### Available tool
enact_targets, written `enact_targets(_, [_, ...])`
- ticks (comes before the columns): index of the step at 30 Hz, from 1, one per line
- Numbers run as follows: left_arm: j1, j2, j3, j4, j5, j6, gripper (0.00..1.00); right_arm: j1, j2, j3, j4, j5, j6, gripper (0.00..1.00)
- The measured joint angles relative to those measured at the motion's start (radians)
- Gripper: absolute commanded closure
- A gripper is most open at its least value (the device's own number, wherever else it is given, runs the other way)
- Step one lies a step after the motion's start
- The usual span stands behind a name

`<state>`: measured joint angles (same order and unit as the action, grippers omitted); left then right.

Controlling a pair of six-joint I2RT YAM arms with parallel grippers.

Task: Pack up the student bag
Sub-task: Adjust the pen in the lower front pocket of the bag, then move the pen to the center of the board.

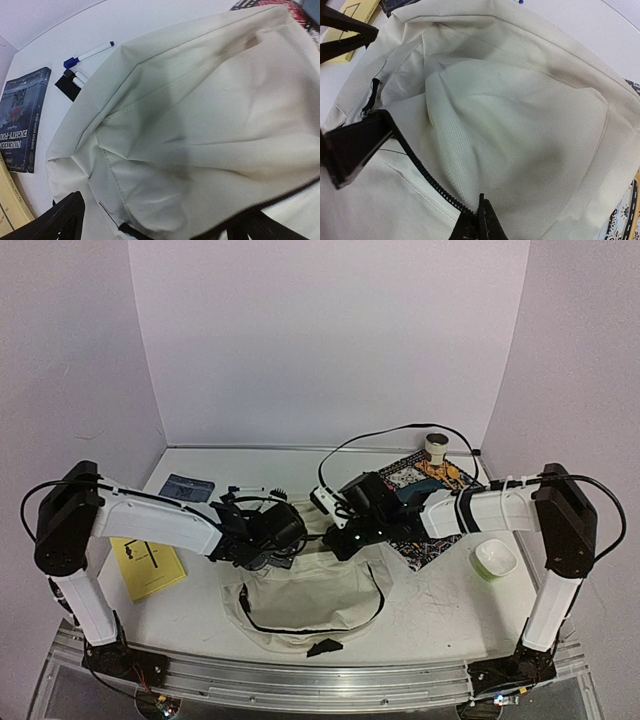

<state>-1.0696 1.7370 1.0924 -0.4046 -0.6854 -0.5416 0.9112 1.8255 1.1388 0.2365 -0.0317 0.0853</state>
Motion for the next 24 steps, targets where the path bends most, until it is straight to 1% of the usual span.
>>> enact_targets(3, [-0.009, -0.111, -0.029, -0.006, 0.065, 0.015, 0.01, 0.0, -0.008, -0.017, -0.003, 0.005, -0.013, 0.96])
enact_targets(7, [0.005, -0.26, -0.052, -0.006, 0.109, 0.022, 0.01, 0.0, -0.031, -0.048, -0.009, 0.014, -0.027, 0.96])
enact_targets(9, [0.027, -0.313, -0.06, 0.0, 0.124, 0.024, 0.02, 0.0, -0.038, -0.057, -0.013, 0.022, -0.032, 0.96])
enact_targets(12, [0.103, -0.345, -0.075, 0.007, 0.143, 0.031, 0.03, 0.0, -0.052, -0.08, -0.016, 0.051, -0.034, 0.97])
enact_targets(16, [0.235, -0.327, -0.082, 0.014, 0.162, 0.053, 0.05, -0.002, -0.071, -0.098, -0.034, 0.068, -0.037, 0.98])
enact_targets(18, [0.302, -0.293, -0.081, 0.022, 0.178, 0.068, 0.06, -0.003, -0.078, -0.099, -0.037, 0.065, -0.043, 0.98])
enact_targets(21, [0.373, -0.206, -0.058, 0.03, 0.2, 0.087, 0.08, -0.003, -0.086, -0.099, -0.039, 0.043, -0.06, 0.98])
enact_targets(24, [0.421, -0.09, 0.01, 0.035, 0.23, 0.111, 0.13, -0.005, -0.087, -0.099, -0.04, 0.008, -0.088, 0.97])
